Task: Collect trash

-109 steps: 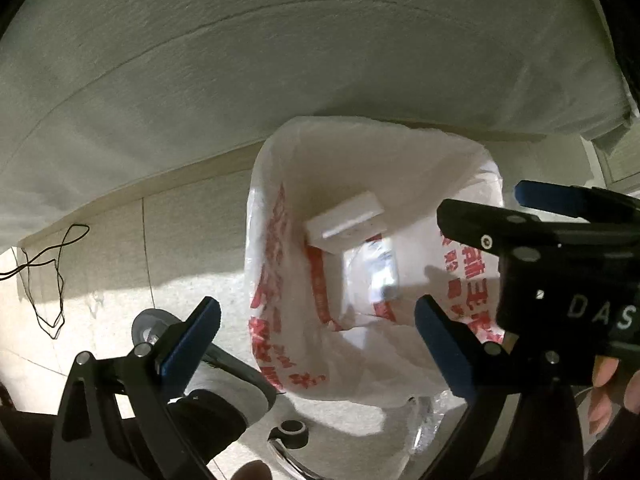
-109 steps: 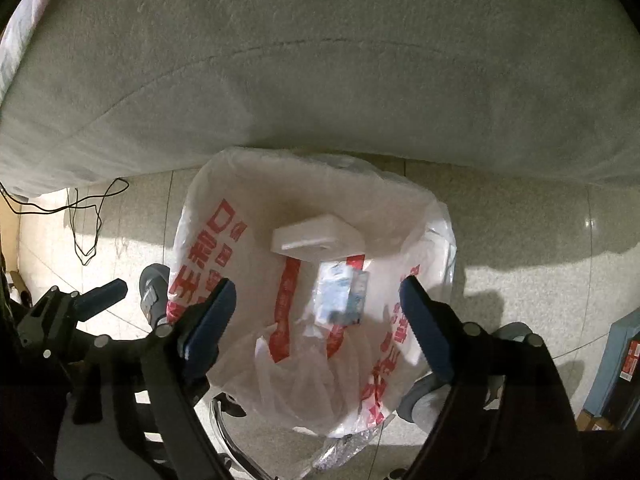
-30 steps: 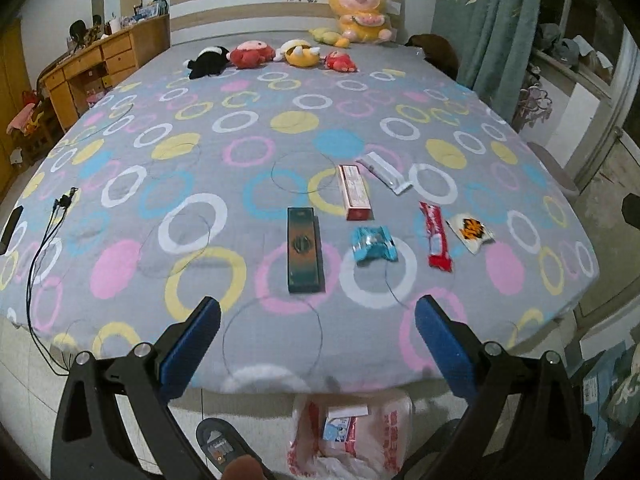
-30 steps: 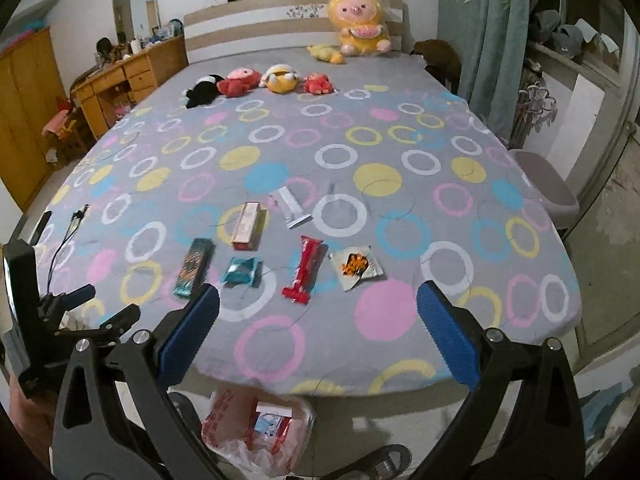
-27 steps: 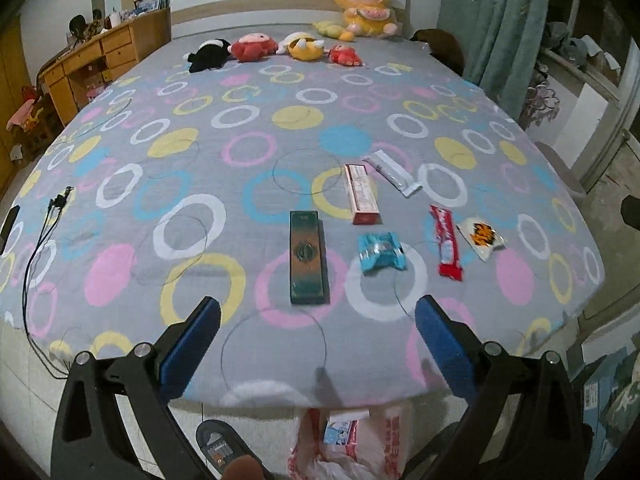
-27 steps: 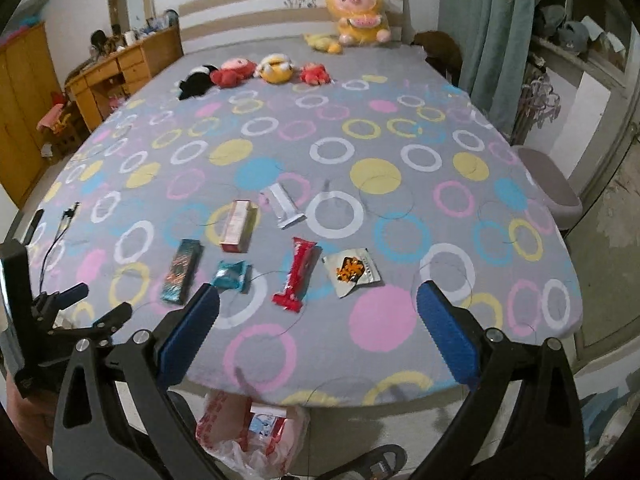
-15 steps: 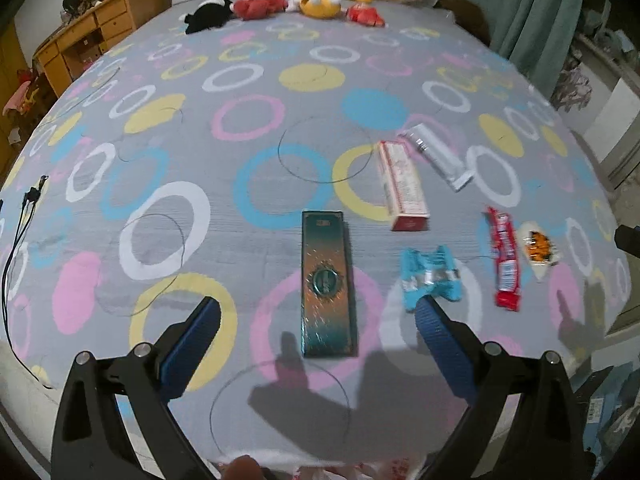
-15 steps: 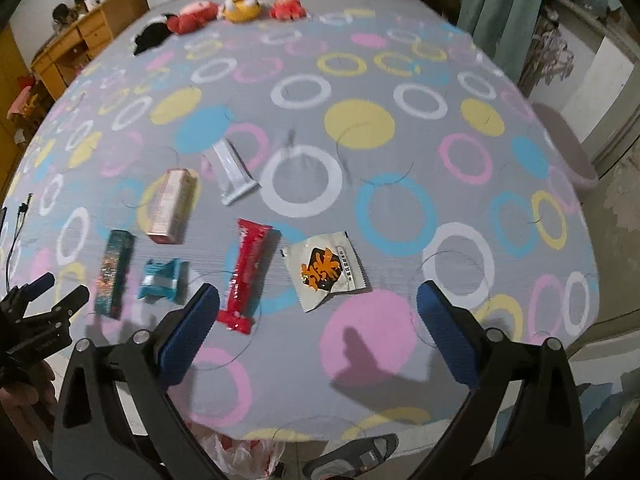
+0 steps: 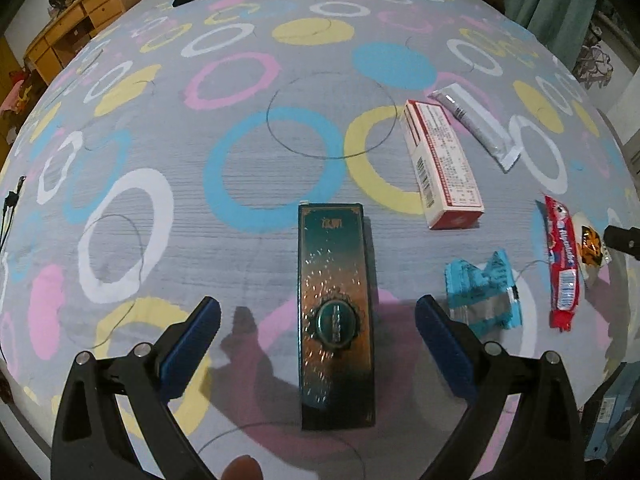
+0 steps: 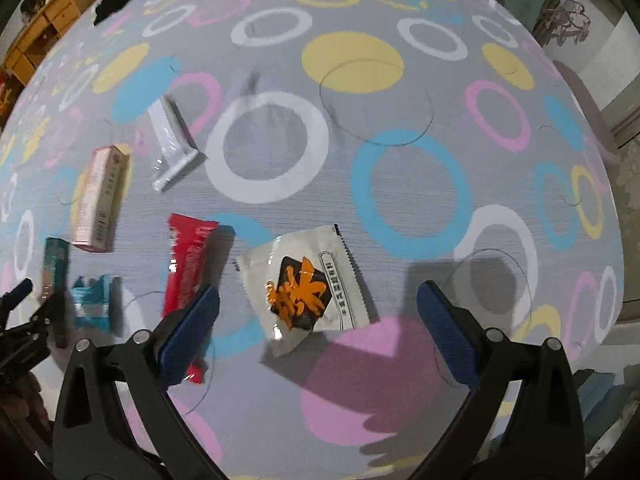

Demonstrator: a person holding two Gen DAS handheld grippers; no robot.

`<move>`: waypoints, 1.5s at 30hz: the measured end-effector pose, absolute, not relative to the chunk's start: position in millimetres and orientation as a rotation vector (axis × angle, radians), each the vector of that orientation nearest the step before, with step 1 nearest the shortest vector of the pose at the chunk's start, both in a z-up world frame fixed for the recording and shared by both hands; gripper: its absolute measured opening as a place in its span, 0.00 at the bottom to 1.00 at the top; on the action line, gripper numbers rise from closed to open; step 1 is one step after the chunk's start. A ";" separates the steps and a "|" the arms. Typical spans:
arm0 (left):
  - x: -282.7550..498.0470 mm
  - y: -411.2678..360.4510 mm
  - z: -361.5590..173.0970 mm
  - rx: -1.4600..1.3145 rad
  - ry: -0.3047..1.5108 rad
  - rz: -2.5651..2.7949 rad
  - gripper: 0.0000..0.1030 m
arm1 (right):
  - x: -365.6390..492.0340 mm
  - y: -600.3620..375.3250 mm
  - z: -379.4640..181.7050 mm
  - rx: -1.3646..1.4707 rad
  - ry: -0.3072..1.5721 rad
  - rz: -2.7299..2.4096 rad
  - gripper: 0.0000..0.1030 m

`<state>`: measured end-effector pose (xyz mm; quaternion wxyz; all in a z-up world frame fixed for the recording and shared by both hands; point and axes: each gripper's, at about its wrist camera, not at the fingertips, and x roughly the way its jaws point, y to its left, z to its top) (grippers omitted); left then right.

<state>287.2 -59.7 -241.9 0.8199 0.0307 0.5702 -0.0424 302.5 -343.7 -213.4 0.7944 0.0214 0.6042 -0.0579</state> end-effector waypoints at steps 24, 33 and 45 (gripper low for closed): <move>299.1 -61.4 -252.6 0.042 1.211 -0.081 0.34 | 329.1 -348.0 -269.8 0.044 1.387 -0.083 0.71; 297.1 -56.6 -248.2 0.007 1.219 -0.086 0.34 | 330.2 -347.9 -260.5 0.025 1.358 -0.089 0.13; 290.8 -51.8 -231.9 -0.003 1.192 -0.098 0.34 | 309.5 -348.1 -240.9 0.040 1.313 -0.115 0.13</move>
